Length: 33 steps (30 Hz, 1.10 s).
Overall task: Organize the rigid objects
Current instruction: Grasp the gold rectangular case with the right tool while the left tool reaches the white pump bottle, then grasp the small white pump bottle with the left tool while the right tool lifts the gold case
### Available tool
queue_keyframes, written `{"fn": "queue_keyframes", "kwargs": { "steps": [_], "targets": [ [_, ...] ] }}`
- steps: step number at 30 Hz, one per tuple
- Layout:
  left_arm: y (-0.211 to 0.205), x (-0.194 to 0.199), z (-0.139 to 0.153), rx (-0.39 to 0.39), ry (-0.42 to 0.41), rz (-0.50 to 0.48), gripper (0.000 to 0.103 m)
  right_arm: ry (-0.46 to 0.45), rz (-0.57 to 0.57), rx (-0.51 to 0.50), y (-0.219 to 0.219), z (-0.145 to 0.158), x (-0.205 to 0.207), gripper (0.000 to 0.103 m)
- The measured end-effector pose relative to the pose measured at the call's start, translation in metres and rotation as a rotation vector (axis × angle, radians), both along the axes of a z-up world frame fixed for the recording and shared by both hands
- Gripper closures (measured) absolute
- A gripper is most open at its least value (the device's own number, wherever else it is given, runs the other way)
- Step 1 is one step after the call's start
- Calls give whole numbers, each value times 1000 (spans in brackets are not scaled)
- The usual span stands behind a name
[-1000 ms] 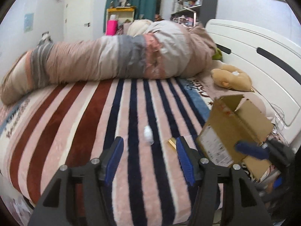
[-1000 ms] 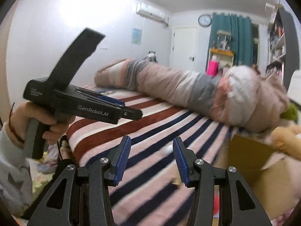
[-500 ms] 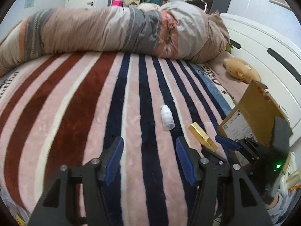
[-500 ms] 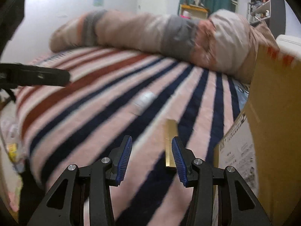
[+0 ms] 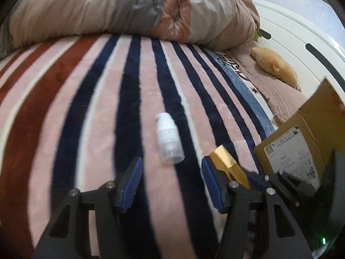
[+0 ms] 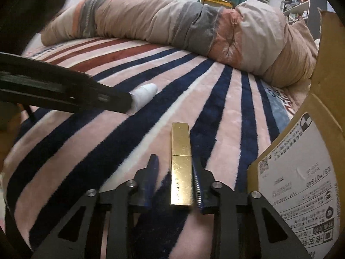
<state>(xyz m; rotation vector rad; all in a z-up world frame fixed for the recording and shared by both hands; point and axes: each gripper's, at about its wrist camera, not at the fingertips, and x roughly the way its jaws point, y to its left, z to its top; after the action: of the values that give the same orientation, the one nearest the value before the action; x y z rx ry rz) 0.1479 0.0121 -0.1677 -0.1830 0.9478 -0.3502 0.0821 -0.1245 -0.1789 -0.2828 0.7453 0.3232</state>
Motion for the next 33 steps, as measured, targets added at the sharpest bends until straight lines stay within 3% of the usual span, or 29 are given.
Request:
{"fn": "queue_keyframes", "kwargs": {
  "steps": [4,9,14,22,27,33],
  "targets": [
    [-9,14,-11,50,0,50,81,3,2,1,2,-1,1,79],
    [0,1,-10,54,-16,50,81,3,2,0,3,-1,2,79],
    [29,-40,-1,66,-9,113,82,10,11,18,2,0,0,79],
    [53,-93,0,118,7,152,82,123,87,203,-5,6,-6,79],
    [52,-95,-7,114,0,161,79,151,131,213,-1,7,-13,79],
    [47,-87,-11,108,-26,189,75,183,70,218,3,5,-6,79]
  ]
}}
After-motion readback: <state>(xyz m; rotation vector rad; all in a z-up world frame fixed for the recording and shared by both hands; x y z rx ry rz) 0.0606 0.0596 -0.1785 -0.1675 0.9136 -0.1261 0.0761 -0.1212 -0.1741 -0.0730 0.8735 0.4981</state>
